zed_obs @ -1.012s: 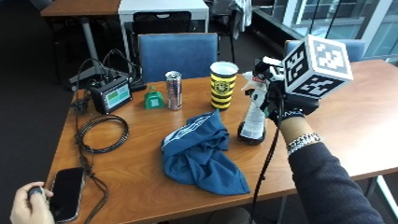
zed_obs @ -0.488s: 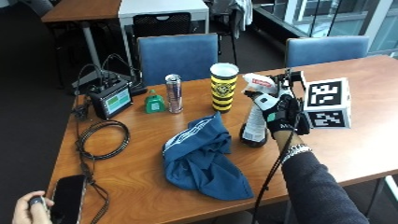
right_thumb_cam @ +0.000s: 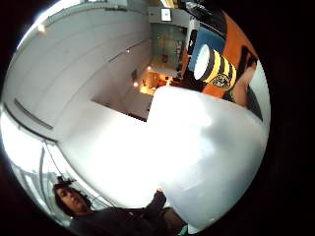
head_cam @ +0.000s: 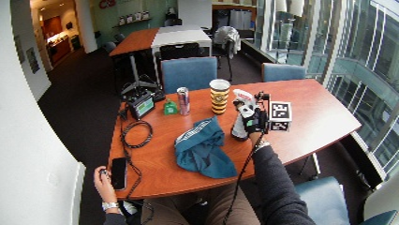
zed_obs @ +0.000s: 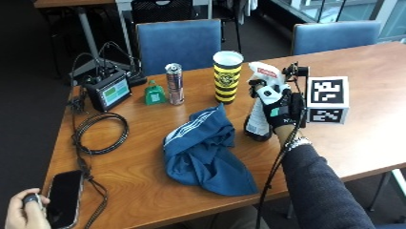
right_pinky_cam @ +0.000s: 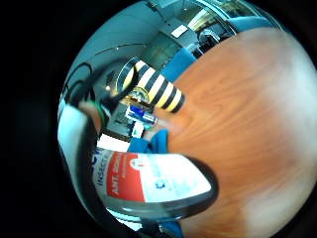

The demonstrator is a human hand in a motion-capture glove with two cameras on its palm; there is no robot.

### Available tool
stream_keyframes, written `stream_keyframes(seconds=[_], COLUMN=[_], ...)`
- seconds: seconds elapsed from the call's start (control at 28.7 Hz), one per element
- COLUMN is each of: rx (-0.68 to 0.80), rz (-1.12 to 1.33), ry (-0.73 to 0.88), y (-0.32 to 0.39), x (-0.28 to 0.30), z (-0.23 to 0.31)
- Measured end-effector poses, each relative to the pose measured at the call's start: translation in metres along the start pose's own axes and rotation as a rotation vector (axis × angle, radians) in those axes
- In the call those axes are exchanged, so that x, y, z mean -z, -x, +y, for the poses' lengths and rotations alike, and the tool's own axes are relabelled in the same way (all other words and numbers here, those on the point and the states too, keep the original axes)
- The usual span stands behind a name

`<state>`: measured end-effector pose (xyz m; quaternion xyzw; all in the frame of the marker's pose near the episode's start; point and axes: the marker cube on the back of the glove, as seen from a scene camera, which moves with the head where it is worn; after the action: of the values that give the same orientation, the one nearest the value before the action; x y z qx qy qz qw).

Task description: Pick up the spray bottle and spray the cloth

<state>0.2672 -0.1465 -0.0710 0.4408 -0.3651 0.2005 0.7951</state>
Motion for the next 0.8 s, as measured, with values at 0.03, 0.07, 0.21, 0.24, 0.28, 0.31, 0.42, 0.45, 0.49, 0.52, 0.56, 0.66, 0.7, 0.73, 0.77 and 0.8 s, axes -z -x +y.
stream_keyframes(seconds=[0.03, 0.07, 0.21, 0.24, 0.28, 0.31, 0.42, 0.45, 0.49, 0.52, 0.56, 0.66, 0.7, 0.73, 0.77, 0.8], rx=[0.029, 0.056, 0.155, 0.180, 0.203, 0.224, 0.266, 0.275, 0.283, 0.287, 0.287, 0.273, 0.271, 0.267, 0.260, 0.250], rz=[-0.002, -0.005, -0.021, -0.027, -0.034, -0.041, -0.048, -0.047, -0.045, -0.044, -0.044, -0.040, -0.036, -0.031, -0.026, -0.021], ry=[-0.007, -0.015, -0.047, -0.058, -0.069, -0.083, -0.122, -0.132, -0.138, -0.141, -0.139, -0.131, -0.131, -0.132, -0.131, -0.128], y=[0.004, 0.009, 0.029, 0.035, 0.041, 0.045, 0.052, 0.051, 0.050, 0.049, 0.047, 0.039, 0.035, 0.030, 0.025, 0.021], x=[-0.002, -0.004, -0.018, -0.022, -0.024, -0.025, -0.023, -0.022, -0.021, -0.020, -0.019, -0.018, -0.018, -0.018, -0.020, -0.022], z=[-0.002, -0.004, -0.013, -0.014, -0.015, -0.015, -0.010, -0.008, -0.006, -0.005, -0.004, 0.002, 0.004, 0.006, 0.007, 0.010])
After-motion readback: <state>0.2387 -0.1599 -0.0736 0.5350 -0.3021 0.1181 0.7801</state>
